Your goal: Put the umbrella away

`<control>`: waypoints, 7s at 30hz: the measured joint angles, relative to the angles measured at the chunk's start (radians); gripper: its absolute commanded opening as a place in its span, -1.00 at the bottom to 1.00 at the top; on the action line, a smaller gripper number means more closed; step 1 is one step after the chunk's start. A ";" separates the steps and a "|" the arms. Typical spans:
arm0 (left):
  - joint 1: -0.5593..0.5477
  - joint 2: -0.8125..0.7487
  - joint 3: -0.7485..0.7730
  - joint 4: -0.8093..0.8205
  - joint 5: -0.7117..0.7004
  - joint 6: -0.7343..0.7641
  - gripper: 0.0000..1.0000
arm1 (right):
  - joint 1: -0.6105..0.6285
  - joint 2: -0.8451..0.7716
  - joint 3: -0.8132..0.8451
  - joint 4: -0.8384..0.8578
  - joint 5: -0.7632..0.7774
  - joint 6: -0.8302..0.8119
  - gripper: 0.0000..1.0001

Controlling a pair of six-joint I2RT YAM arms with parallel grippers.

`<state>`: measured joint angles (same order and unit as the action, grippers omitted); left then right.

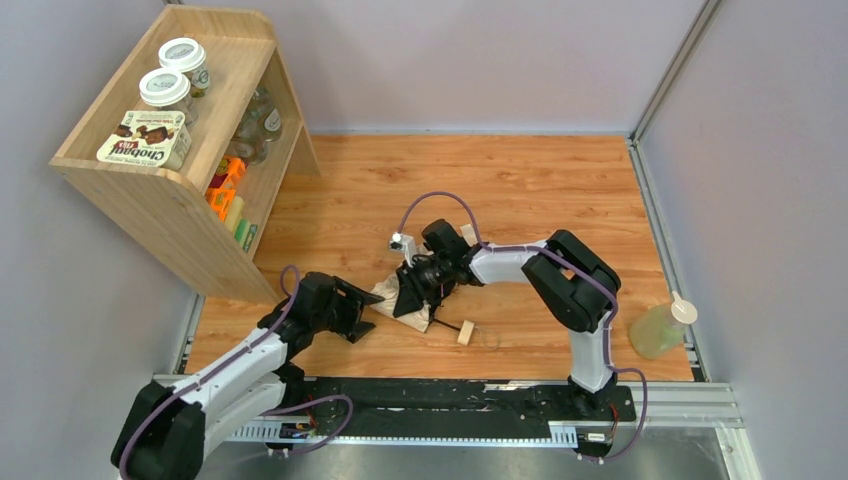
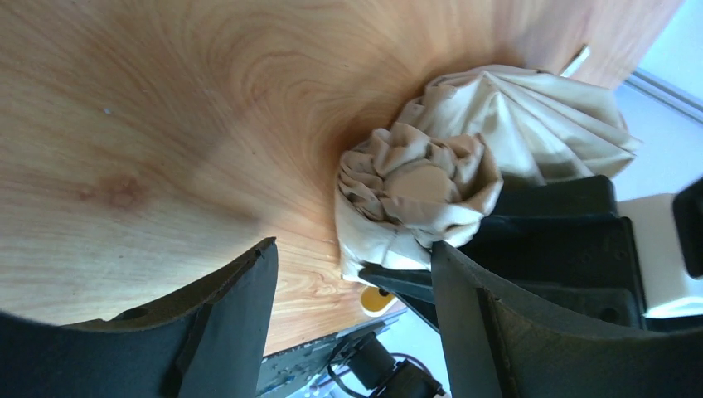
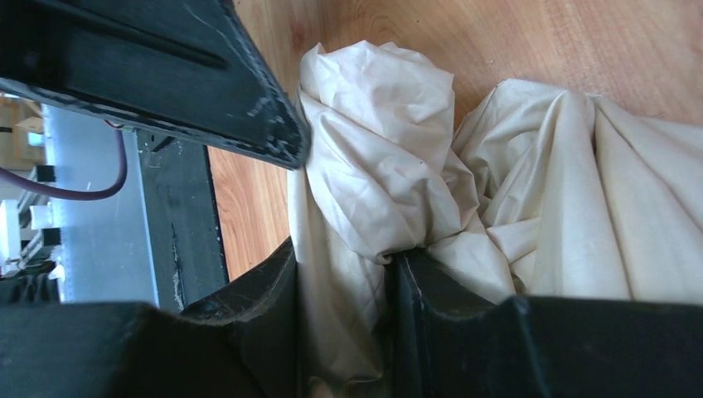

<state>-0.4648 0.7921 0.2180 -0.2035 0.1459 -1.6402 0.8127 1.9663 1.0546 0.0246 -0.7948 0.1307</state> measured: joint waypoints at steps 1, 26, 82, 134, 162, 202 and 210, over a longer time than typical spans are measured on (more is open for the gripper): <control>-0.001 0.037 0.000 0.016 0.011 -0.003 0.49 | -0.006 0.004 0.000 0.005 -0.014 0.006 -1.00; -0.122 0.428 0.020 0.422 -0.111 -0.052 -0.89 | -0.049 0.055 0.041 -0.016 -0.126 0.031 -1.00; -0.083 0.422 0.220 0.034 -0.041 0.039 0.49 | 0.391 -0.198 -0.198 0.105 1.106 -0.180 -1.00; 0.053 0.243 0.172 0.021 -0.093 0.093 0.56 | -0.003 0.060 0.123 -0.065 0.089 -0.031 -1.00; 0.013 0.494 0.210 0.206 -0.051 0.122 -1.00 | 0.024 -0.024 0.171 -0.288 0.292 -0.063 0.29; 0.030 0.513 0.365 -0.085 -0.024 0.232 0.45 | 0.286 -0.118 -0.034 -0.048 0.972 -0.160 -1.00; 0.082 0.372 0.300 -0.035 0.012 0.299 0.47 | 0.135 -0.121 -0.077 0.024 0.612 -0.049 -1.00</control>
<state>-0.3828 1.1637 0.5179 -0.2390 0.1577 -1.3415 0.9482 1.8450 0.9775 0.0490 -0.1825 0.0814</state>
